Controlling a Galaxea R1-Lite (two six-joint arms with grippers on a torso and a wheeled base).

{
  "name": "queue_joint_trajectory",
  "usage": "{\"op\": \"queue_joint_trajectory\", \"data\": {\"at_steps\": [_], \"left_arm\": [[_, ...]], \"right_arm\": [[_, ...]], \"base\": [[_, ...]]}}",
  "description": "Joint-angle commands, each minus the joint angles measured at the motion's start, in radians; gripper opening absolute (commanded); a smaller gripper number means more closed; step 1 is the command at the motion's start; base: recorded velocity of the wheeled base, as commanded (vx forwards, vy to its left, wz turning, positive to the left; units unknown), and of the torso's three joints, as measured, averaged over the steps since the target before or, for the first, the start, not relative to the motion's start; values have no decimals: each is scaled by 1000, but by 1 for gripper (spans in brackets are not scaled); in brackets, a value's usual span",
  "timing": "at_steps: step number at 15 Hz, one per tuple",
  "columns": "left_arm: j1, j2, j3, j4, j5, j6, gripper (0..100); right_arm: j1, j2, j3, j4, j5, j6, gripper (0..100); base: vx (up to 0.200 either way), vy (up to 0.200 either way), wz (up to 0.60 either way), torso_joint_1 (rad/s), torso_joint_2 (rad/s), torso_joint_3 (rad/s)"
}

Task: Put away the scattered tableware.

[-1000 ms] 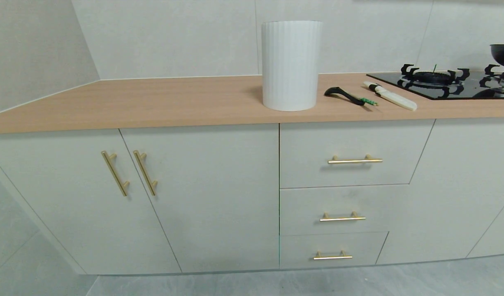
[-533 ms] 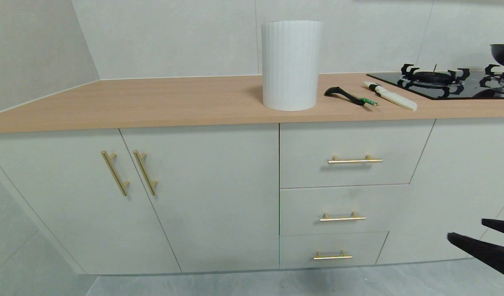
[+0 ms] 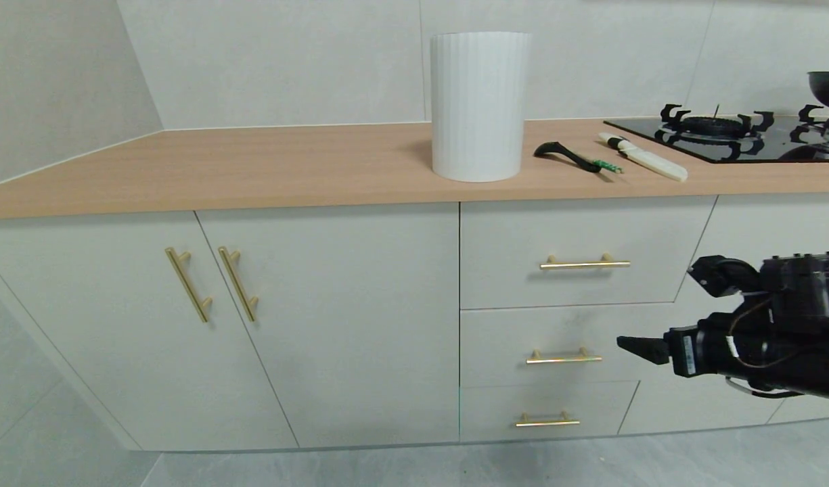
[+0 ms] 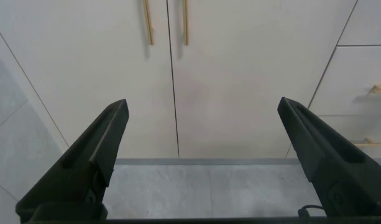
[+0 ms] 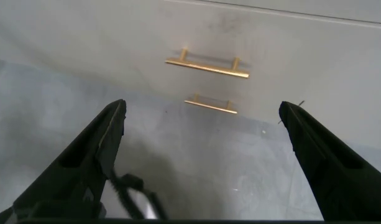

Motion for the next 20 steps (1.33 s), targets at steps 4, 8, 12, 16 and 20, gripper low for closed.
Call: {"op": "queue_joint_trajectory", "data": {"at_steps": [4, 8, 12, 16, 20], "left_arm": [[0, 0, 0, 0, 0, 0, 100], [1, 0, 0, 0, 0, 0, 100], [0, 0, 0, 0, 0, 0, 100], [0, 0, 0, 0, 2, 0, 100], [1, 0, 0, 0, 0, 0, 100]], "right_arm": [[47, 365, -192, -41, -78, -1, 100], [78, 532, -181, -251, -160, 5, 100], [81, 625, -175, -438, -232, 5, 100], [82, 679, -217, -441, -236, 39, 100], [84, 753, -270, -496, -310, 68, 100]], "base": [[0, 0, 0, 0, 0, 0], [0, 0, 0, 0, 0, 0], [0, 0, 0, 0, 0, 0], [0, 0, 0, 0, 0, 0], [0, 0, 0, 0, 0, 0]]}}
